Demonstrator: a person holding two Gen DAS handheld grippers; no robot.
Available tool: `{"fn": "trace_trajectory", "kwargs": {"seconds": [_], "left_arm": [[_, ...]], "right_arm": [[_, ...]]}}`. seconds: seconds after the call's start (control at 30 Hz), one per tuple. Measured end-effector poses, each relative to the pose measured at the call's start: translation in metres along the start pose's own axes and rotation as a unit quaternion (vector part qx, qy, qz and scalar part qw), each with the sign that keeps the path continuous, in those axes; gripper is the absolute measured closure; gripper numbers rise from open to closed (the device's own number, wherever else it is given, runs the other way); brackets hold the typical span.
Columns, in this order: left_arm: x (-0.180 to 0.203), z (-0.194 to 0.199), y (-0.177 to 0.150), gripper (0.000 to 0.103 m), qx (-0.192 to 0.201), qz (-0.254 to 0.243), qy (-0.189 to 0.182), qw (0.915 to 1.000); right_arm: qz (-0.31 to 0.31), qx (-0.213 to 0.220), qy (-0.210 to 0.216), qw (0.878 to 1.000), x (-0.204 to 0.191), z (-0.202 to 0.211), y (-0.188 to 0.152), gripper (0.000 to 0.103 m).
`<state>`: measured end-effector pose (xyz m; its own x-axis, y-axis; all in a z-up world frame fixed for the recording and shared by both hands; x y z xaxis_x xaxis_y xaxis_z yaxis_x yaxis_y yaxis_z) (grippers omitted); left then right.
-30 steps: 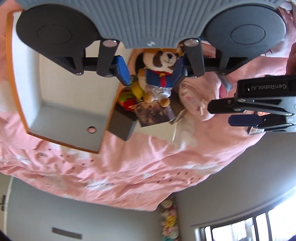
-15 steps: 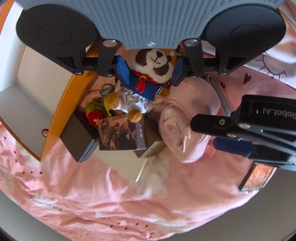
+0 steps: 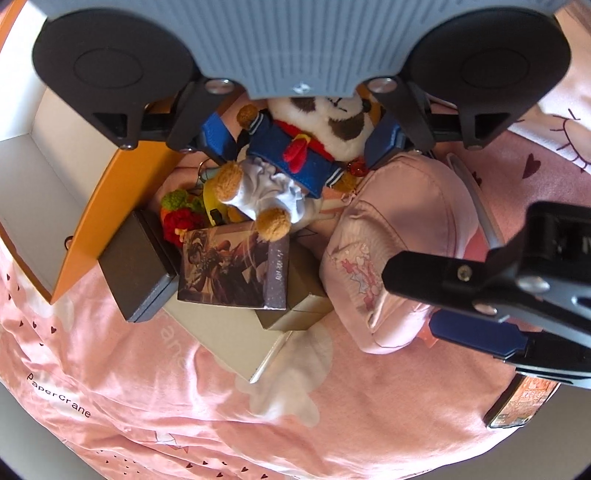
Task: Organize objects
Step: 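Grasp the bear plush in blue outfit with the right gripper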
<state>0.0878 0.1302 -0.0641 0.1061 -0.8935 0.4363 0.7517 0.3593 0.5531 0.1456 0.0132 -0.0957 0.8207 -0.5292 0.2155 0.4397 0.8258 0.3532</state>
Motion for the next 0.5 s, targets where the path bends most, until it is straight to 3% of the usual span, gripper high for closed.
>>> {"fn": "trace_trajectory", "kwargs": {"seconds": [0.13,0.2,0.33,0.5], "left_arm": [[0.006,0.007,0.005,0.034,0.014,-0.015,-0.007,0.9998],[0.011,0.009,0.007,0.034,0.020,-0.028,-0.012,0.9993],[0.026,0.013,0.014,0.034,0.030,-0.076,-0.022,0.9964],[0.042,0.011,0.019,0.037,0.006,-0.138,-0.025,0.9902]], "right_arm": [[-0.019,0.004,0.006,1.000,0.009,0.004,-0.003,0.045],[-0.031,0.010,-0.002,0.999,0.014,0.007,-0.005,0.065],[-0.059,0.026,0.009,0.998,0.024,0.018,-0.007,0.072],[-0.081,0.063,0.005,0.995,0.033,0.047,-0.011,0.075]]}}
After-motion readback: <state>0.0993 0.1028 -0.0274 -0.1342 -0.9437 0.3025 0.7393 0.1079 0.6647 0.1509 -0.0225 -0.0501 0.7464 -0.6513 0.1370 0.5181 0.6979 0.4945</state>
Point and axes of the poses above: each gripper's, at about its wrist camera, not at the fingertips, and z roughly against the way its jaws point, x to its right, y to its top, the point moved 7 cm from there along -z, roughly the way its jaws point, and after that the axes turned 10 degrees about -y, right-handed, at the moved point
